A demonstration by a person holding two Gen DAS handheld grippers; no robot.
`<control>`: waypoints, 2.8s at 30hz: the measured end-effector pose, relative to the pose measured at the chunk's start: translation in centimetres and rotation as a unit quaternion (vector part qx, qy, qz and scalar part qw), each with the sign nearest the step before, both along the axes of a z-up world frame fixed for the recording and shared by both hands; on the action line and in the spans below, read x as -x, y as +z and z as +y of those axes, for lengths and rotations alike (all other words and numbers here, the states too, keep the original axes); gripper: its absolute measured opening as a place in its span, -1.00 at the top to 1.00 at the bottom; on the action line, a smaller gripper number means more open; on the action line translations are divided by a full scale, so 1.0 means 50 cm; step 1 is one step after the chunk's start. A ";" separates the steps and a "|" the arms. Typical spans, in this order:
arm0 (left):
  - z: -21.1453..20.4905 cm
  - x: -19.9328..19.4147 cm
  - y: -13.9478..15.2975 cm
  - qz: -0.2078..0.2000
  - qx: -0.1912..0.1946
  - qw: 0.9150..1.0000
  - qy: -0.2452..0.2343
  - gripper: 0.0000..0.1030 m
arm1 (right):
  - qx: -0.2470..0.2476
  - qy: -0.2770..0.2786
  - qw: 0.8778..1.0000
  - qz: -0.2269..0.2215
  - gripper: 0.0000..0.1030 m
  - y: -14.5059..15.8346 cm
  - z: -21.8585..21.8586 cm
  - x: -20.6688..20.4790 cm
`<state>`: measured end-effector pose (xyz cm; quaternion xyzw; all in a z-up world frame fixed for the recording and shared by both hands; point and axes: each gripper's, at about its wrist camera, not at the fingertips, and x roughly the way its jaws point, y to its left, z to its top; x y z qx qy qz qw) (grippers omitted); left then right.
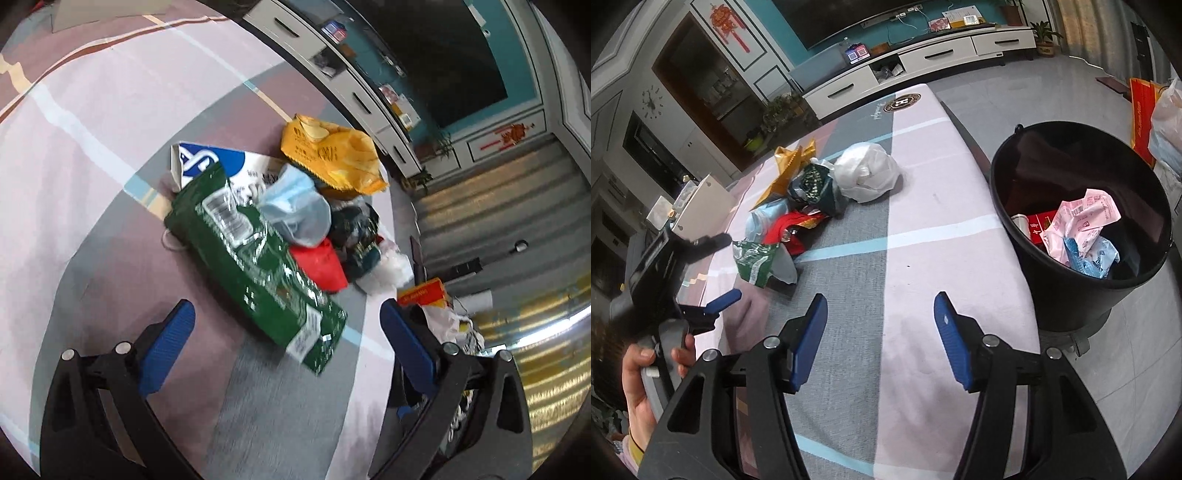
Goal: Collect trash
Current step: 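Move both tools back toward the remaining trash, then grasp the green snack bag with the left tool while the right tool grasps the white plastic bag, then carry the green bag and white bag over the black bin and release both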
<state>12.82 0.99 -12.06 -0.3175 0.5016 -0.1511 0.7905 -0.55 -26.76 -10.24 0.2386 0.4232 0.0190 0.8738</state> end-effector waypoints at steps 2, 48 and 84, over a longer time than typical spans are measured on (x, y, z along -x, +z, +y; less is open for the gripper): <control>-0.010 -0.010 -0.005 0.000 -0.007 1.000 0.009 -0.86 | -0.004 -0.004 1.000 0.002 -0.15 -0.006 -0.010 -0.002; 0.014 0.005 0.096 -0.182 -0.234 0.955 -0.022 0.50 | 0.016 -0.022 0.999 -0.042 -0.15 0.000 -0.003 -0.310; -0.039 0.154 0.139 -0.194 -0.238 0.947 -0.092 0.49 | 0.006 -0.010 0.997 -0.082 0.75 0.082 -0.015 0.028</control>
